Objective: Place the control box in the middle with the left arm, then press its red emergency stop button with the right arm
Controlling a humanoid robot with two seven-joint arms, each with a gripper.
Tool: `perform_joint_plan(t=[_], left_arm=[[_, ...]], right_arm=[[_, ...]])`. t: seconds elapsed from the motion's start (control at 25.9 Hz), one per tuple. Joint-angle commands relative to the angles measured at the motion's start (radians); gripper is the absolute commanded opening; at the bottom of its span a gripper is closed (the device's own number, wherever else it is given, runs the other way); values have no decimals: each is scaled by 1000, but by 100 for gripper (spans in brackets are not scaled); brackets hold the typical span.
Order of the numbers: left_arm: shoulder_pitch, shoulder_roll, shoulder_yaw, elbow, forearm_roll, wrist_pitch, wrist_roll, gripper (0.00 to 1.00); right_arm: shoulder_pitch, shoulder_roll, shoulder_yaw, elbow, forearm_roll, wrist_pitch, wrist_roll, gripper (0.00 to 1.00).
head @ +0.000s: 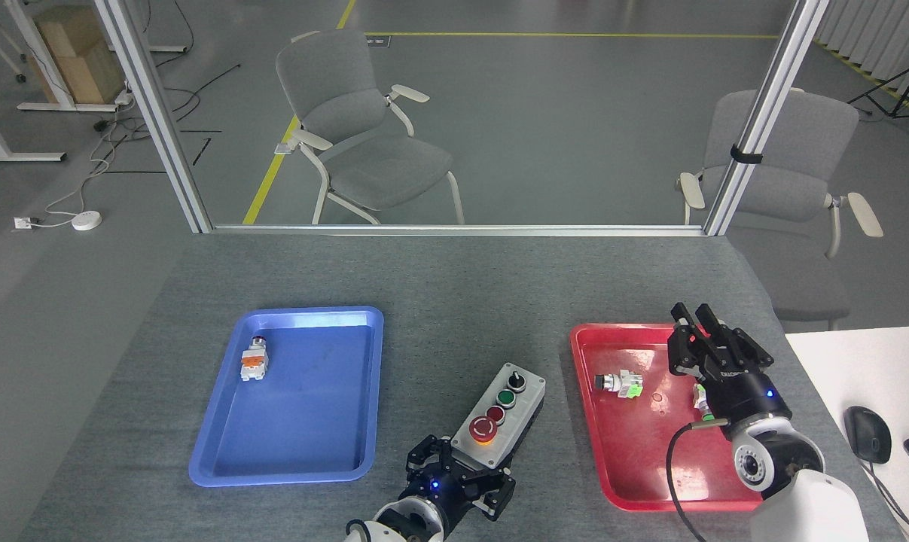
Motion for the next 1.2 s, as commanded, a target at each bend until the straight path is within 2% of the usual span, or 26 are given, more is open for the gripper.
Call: perform_joint_plan(t=[0.0,0.12,0.27,0.43,0.54,0.62,0.73,0.97,1.04,1.16], left_arm=[[0,1,2,-3,8,11,12,98],[21,10,5,-28,10,2,15,98],[109,32,13,-120,10,-2,15,99],[204,151,17,-286,17,-12,15,99],[271,217,36,-392,39,-21,17,99],[311,265,80,-473,56,-22,17,99],[357,300,156,-568,71,-24,17,99],[345,300,393,-591,80,-78,17,99],[317,294,472,-583,112,-94,18,99],[257,297,516,-546,200,-91,17,99]], right_arm=[[2,7,5,1,0,-115,4,0],[3,38,8,2,2,-193,6,0],[0,75,49,2,3,-235,63,0],[2,99,164,5,3,-229,89,0],[3,125,249,24,5,-227,90,0],[3,147,289,50,5,-226,92,0],[5,162,327,82,15,-224,92,0],[3,163,382,180,17,-223,92,0],[3,163,384,188,17,-221,92,0],[5,159,384,192,15,-221,92,0]])
